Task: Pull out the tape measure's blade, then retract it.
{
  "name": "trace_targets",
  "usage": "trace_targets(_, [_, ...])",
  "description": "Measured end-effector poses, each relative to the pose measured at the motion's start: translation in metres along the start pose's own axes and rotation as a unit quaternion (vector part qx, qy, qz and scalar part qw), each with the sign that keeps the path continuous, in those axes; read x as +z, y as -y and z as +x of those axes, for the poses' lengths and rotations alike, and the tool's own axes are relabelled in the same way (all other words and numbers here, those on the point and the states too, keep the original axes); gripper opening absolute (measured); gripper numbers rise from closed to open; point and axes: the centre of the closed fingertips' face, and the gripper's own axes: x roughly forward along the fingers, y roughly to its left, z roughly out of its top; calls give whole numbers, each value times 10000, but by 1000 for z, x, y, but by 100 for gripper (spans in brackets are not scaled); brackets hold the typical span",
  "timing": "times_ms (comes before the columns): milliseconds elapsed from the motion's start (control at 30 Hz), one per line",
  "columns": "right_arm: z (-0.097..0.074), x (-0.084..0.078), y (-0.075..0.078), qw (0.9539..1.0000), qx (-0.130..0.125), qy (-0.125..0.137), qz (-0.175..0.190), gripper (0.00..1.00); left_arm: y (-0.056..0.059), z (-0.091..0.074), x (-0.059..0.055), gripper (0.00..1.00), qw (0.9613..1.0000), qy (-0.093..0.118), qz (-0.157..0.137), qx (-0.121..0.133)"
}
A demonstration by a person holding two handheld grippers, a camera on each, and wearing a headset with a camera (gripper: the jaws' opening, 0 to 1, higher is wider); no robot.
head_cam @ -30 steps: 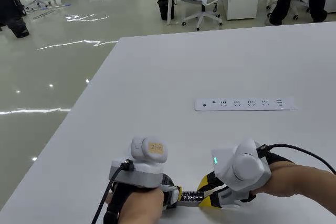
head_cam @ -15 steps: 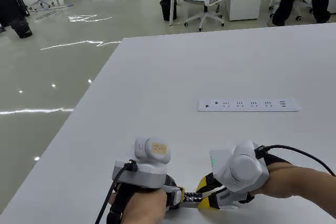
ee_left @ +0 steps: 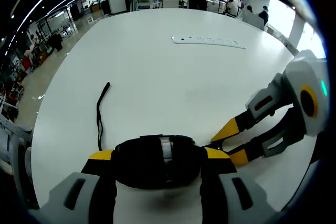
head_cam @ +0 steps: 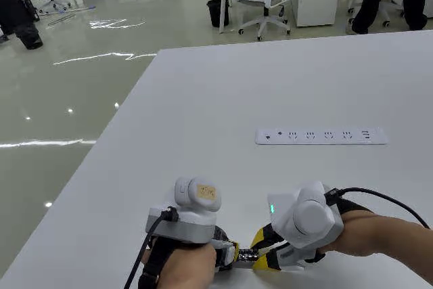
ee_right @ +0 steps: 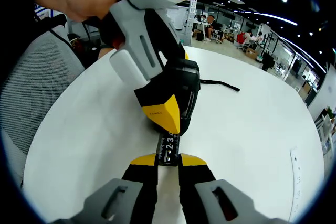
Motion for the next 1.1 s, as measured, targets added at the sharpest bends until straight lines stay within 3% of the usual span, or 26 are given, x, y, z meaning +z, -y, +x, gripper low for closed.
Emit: trace_targets(1100, [7,7,0,10000,-6,9,56,14,-1,-1,-1,61,9999,-9,-95,-132])
